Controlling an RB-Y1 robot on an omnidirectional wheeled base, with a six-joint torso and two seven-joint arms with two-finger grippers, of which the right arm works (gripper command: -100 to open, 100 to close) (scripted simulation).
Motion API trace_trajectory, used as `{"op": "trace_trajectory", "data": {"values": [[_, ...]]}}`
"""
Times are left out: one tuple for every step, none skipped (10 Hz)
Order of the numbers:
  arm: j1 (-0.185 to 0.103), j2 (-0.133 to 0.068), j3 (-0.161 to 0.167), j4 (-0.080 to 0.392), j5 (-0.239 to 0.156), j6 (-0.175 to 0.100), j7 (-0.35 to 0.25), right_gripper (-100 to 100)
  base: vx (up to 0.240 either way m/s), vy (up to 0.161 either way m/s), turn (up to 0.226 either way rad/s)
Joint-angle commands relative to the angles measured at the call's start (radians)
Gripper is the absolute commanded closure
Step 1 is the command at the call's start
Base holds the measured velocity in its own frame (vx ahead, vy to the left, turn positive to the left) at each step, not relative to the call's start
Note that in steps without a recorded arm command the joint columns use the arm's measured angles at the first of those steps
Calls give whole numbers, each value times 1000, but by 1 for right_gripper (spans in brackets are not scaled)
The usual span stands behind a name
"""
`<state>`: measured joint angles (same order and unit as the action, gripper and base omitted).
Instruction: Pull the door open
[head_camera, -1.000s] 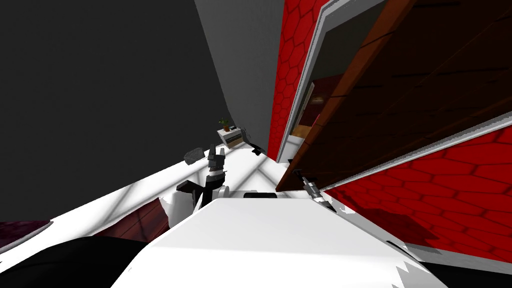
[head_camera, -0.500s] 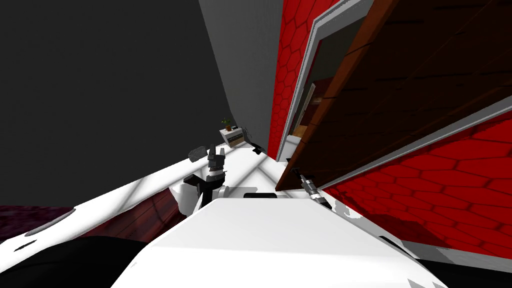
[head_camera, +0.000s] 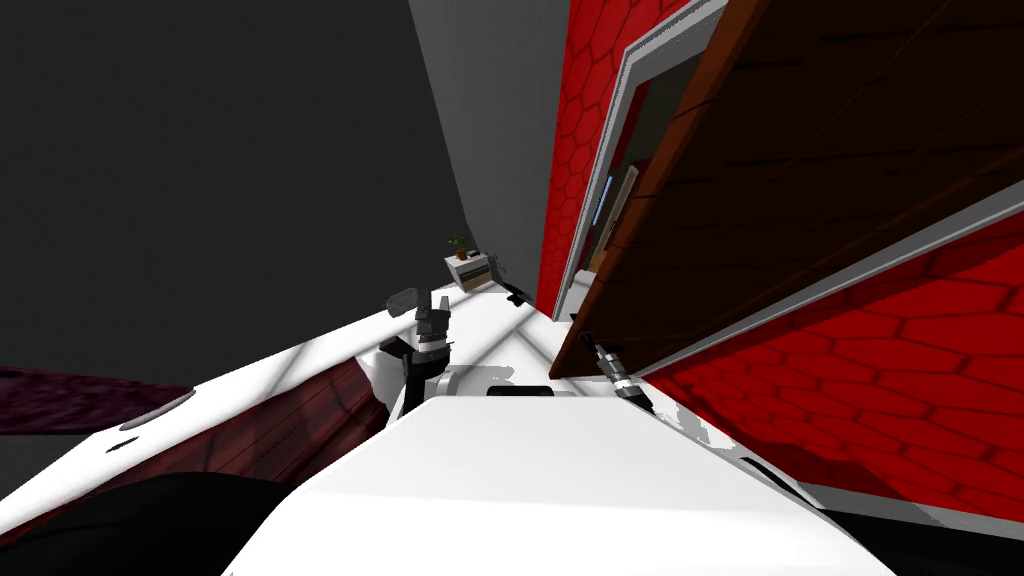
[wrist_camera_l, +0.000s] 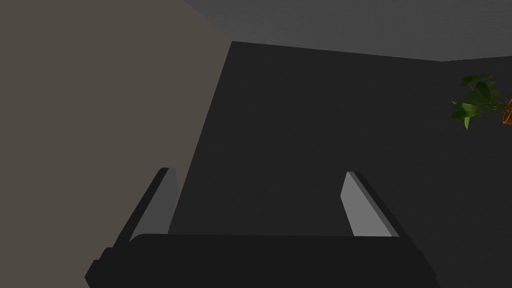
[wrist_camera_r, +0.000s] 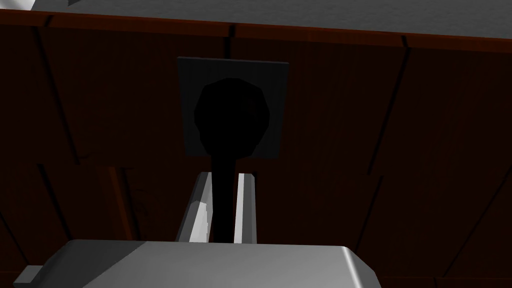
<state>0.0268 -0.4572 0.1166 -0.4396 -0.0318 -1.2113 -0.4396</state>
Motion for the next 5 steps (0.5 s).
{"op": "trace_trajectory", "data": {"values": [[-32, 23, -15, 17, 30, 22, 2, 100, -206, -74, 128], [-39, 28, -22, 15, 38, 31, 3, 100, -189, -58, 84], [-52, 37, -34, 12, 52, 48, 5, 100, -191, -72, 77], [-65, 46, -46, 9, 67, 64, 7, 100, -217, -77, 98], [-71, 50, -51, 8, 74, 72, 8, 100, -167, -75, 67]]}}
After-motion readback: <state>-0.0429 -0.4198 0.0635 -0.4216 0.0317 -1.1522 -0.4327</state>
